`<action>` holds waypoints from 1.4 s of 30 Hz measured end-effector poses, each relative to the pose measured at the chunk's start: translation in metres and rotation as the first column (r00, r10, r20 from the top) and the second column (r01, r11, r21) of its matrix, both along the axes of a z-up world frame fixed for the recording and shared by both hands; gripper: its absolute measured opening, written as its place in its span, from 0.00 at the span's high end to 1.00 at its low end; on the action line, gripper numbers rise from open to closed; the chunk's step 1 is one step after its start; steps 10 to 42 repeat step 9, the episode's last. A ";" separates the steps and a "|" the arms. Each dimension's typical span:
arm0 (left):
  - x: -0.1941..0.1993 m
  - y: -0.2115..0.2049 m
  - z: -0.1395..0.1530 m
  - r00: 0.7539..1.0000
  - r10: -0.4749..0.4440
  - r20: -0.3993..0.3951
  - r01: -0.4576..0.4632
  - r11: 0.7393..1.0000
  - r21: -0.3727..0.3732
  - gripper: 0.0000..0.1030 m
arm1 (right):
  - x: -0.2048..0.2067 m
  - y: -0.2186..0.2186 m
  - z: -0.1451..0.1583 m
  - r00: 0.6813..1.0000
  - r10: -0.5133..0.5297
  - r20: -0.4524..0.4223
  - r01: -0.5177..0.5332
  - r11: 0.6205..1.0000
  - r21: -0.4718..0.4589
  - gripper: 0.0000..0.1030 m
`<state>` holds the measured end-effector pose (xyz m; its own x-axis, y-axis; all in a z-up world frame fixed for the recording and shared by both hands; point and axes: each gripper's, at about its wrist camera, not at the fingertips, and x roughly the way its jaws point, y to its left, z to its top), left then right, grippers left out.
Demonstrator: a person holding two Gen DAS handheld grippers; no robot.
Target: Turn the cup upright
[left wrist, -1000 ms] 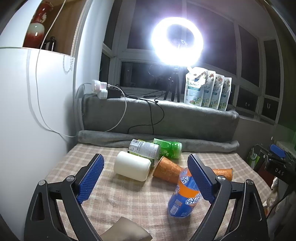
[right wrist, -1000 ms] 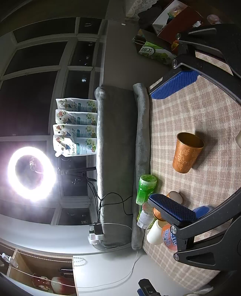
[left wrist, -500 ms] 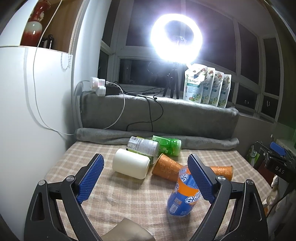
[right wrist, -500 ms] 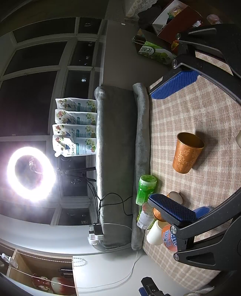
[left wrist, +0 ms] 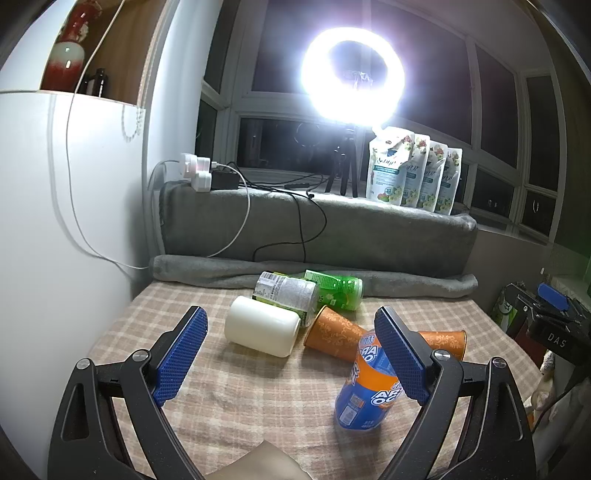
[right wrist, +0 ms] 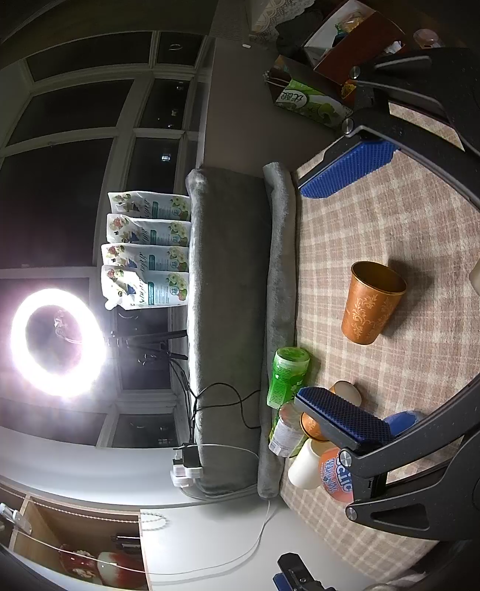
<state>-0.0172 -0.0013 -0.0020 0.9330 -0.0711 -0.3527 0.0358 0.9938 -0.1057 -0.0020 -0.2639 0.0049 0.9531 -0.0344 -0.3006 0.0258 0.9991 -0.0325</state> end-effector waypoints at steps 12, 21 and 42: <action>0.000 -0.002 0.001 1.000 -0.003 0.015 0.002 1.000 0.017 0.11 | 0.000 0.002 -0.001 1.000 0.001 -0.002 -0.001 1.000 0.002 0.00; 0.000 -0.002 0.001 1.000 -0.003 0.015 0.002 1.000 0.017 0.11 | 0.000 0.002 -0.001 1.000 0.001 -0.002 -0.001 1.000 0.002 0.00; 0.000 -0.002 0.001 1.000 -0.003 0.015 0.002 1.000 0.017 0.11 | 0.000 0.002 -0.001 1.000 0.001 -0.002 -0.001 1.000 0.002 0.00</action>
